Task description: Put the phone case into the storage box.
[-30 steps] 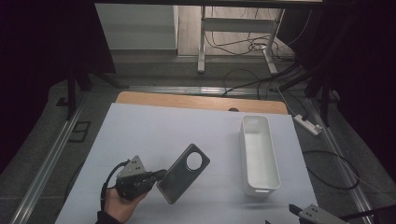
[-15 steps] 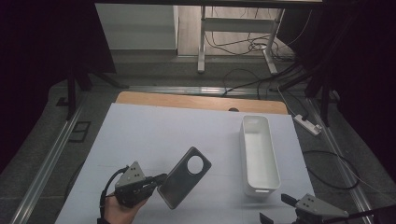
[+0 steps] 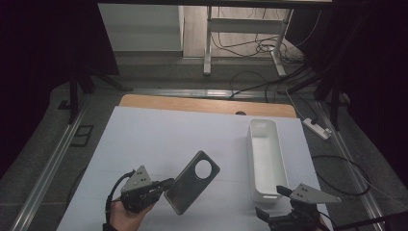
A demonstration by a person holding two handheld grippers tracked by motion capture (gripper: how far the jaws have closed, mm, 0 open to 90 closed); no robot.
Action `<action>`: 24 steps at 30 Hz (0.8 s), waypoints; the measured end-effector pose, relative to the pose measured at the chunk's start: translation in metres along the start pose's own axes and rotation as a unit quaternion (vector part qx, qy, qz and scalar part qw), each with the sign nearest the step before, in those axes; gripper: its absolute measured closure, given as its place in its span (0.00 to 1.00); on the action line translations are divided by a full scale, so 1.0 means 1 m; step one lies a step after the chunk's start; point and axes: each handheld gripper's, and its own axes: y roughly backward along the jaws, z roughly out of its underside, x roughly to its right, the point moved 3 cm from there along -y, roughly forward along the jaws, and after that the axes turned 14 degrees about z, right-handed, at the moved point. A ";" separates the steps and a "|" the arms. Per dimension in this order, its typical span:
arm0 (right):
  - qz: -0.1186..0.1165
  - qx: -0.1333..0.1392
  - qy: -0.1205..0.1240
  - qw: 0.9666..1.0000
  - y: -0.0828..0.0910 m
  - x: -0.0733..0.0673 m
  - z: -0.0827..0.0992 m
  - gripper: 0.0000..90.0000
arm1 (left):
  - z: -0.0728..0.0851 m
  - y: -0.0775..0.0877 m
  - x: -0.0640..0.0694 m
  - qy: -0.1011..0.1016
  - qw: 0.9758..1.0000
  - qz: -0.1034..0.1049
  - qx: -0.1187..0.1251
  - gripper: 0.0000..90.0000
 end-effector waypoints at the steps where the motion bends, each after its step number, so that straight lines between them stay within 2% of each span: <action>1: -0.002 0.000 0.002 1.000 -0.001 -0.001 -0.002 0.00 | 0.000 -0.001 0.000 -0.001 1.000 -0.002 0.001 0.99; 10: -0.021 -0.011 0.004 1.000 -0.015 -0.009 -0.013 0.00 | -0.004 -0.004 0.003 -0.005 1.000 0.005 0.003 0.99; 13: -0.017 -0.012 0.020 1.000 -0.019 -0.016 -0.019 0.00 | -0.005 -0.005 0.003 -0.006 1.000 0.007 0.003 0.99; 16: -0.037 -0.011 0.018 0.999 -0.025 -0.025 -0.026 0.00 | -0.007 -0.006 0.004 -0.008 1.000 0.007 0.005 0.99; 24: -0.060 -0.017 0.012 0.998 -0.039 -0.037 -0.034 0.00 | -0.009 -0.006 0.004 -0.011 1.000 0.007 0.010 0.99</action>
